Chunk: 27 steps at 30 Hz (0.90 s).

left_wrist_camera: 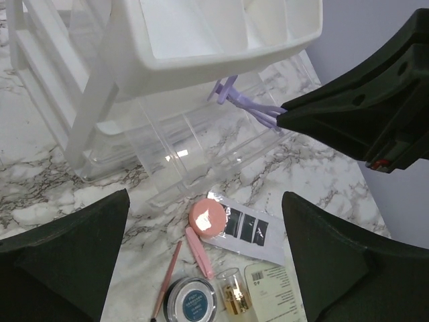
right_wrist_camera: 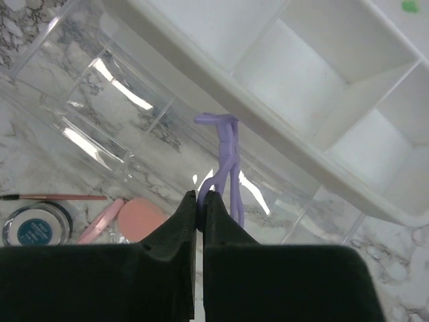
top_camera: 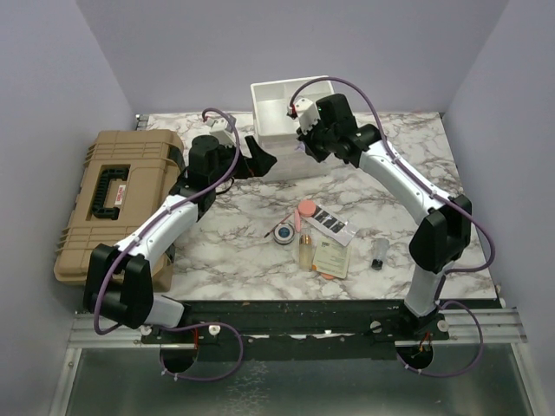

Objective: Organize the makeup
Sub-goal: Place the makeup tool in the drawer.

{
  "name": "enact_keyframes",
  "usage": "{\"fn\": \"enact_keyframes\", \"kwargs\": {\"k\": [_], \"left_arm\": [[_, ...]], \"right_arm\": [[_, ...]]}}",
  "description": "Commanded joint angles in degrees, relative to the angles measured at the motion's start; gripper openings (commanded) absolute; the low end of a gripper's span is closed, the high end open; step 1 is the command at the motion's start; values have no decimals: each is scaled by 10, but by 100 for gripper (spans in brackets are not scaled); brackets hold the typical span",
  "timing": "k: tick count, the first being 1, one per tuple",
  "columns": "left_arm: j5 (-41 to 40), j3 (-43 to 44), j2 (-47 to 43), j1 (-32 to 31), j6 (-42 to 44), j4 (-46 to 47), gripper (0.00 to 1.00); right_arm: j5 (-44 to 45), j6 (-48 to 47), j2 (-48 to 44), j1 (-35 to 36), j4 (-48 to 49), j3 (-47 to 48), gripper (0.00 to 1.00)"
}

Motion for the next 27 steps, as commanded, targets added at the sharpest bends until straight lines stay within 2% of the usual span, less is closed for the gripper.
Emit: {"fn": "enact_keyframes", "kwargs": {"k": [1,6,11,16,22,27], "left_arm": [[15,24,24,-5,14,-1,97],[7,46,48,-9,24,-24,93],[12,82,68,-13,44,-62,91],[9,97,87,-17,49,-75,88],[7,109,91,-18,63,-95,87],[14,120,92,-18,65,-96,87]], "right_arm": [[17,-20,-22,-3,41,-13,1],[32,-77,-22,-2,112,-40,1],[69,-112,1,-1,136,-49,2],[78,-143,-12,9,191,-85,7],[65,-137,2,9,128,-56,12],[53,-107,4,10,77,-16,43]]}}
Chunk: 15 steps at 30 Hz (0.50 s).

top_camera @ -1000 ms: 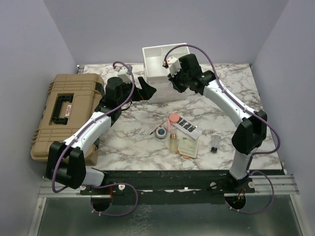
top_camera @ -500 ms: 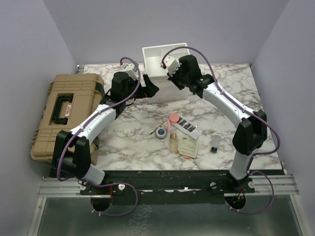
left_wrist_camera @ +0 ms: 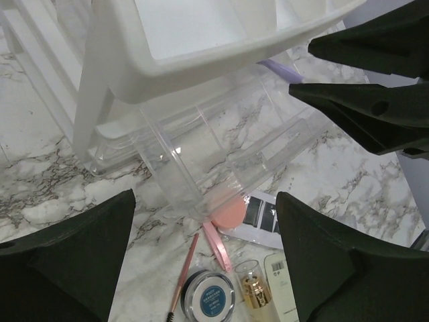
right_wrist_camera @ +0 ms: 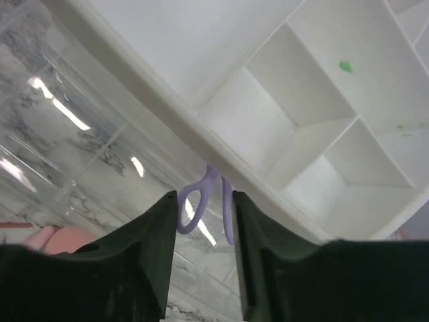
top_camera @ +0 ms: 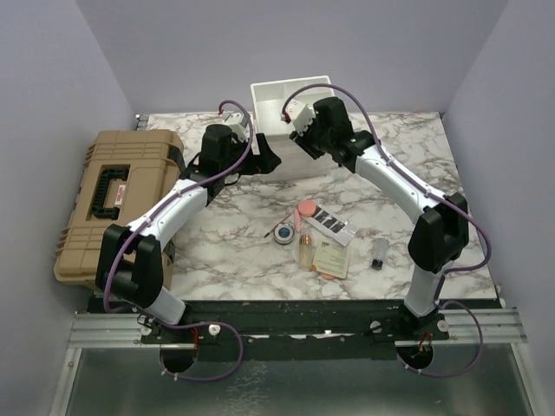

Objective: Organize the makeup
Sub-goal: Place the makeup tool in the drawer.

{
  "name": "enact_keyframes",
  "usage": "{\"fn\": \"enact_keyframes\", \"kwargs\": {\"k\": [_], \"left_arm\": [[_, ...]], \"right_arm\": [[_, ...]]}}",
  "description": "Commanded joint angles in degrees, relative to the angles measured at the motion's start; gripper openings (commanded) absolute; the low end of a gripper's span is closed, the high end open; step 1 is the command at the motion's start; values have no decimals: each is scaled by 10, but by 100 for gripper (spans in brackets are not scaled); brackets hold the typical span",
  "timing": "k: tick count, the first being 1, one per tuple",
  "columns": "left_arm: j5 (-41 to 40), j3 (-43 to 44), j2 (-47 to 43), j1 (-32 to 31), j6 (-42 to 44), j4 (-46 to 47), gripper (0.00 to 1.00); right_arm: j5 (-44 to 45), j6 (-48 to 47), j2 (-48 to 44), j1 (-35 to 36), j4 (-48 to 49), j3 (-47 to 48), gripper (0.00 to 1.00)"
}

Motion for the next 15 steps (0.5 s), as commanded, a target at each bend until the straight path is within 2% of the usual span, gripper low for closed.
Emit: {"fn": "enact_keyframes", "kwargs": {"k": [1,10,13,15], "left_arm": [[16,33,3,-3,13,-8,87],[8,49,-8,-2,39,-44,88],[18,71,7,-2,53,-73,88],[7,84,12,-2,54,-82,87]], "right_arm": [[-6,19,1,4,-45,34,49],[-9,59,-32,3,-52,34,47],[-14,99,-60,3,-36,26,47],[-14,154,-89,3,5,2,52]]}}
